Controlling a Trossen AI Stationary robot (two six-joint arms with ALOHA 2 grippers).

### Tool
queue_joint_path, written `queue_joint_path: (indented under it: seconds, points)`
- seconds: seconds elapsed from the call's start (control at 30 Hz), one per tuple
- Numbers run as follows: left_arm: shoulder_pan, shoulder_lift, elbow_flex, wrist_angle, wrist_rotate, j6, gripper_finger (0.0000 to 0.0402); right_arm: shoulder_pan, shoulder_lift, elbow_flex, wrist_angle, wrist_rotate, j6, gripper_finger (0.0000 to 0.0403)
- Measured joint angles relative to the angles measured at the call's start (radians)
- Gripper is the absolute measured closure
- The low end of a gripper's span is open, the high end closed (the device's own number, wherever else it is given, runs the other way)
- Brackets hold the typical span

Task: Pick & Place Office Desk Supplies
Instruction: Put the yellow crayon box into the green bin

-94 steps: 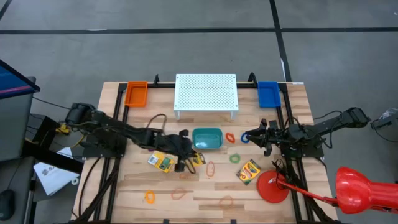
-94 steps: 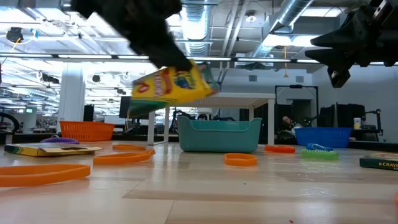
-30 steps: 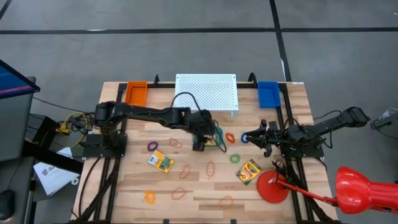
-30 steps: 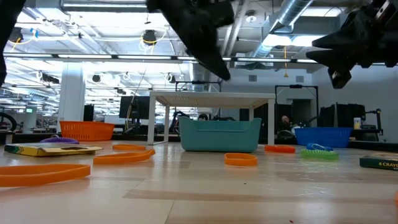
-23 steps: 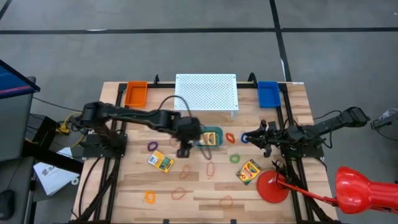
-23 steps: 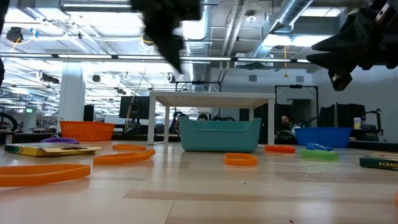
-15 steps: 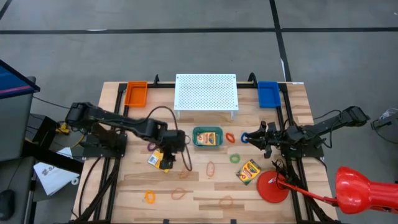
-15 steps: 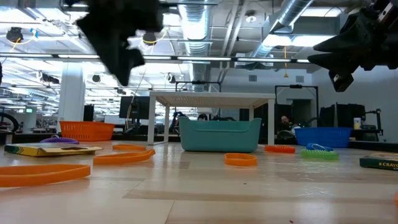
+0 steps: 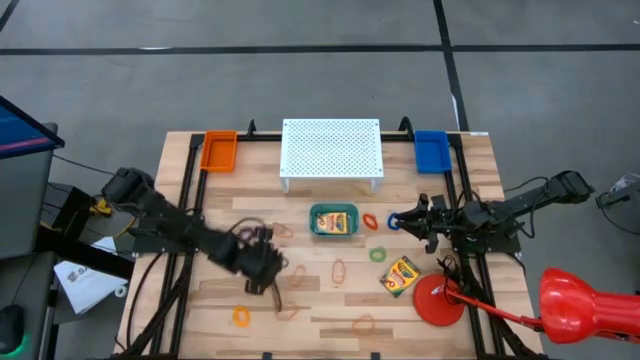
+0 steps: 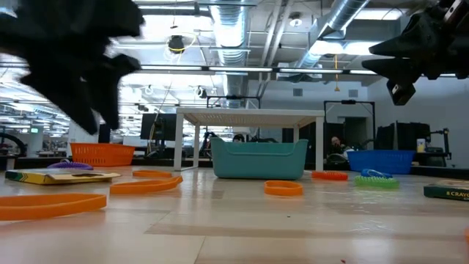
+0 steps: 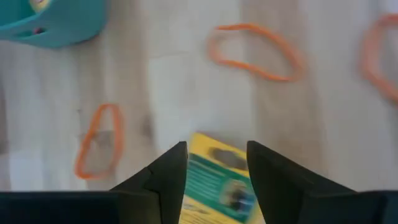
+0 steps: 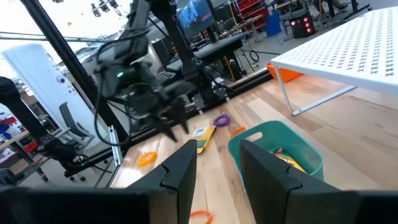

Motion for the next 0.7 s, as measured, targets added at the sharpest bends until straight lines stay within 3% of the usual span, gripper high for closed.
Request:
queue_joint_path:
  seconds: [0.2,0.37,0.7]
  points:
    - [-0.199,0.019,0.000,0.050,-0.185,-0.154,0.0226,0.011,0.006,0.000,-0.001,0.000,-0.007,0.0284]
    - [-0.257,0.103,0.004,0.109,-0.311,-0.213,0.0227,0.029,0.005,0.000,0.011,0.000,-0.009,0.0284]
    - [-0.254,0.350,0.134,-0.090,-0.317,-0.328,0.0232,0.065,0.005,0.000,0.027,0.001,-0.009,0.0285]
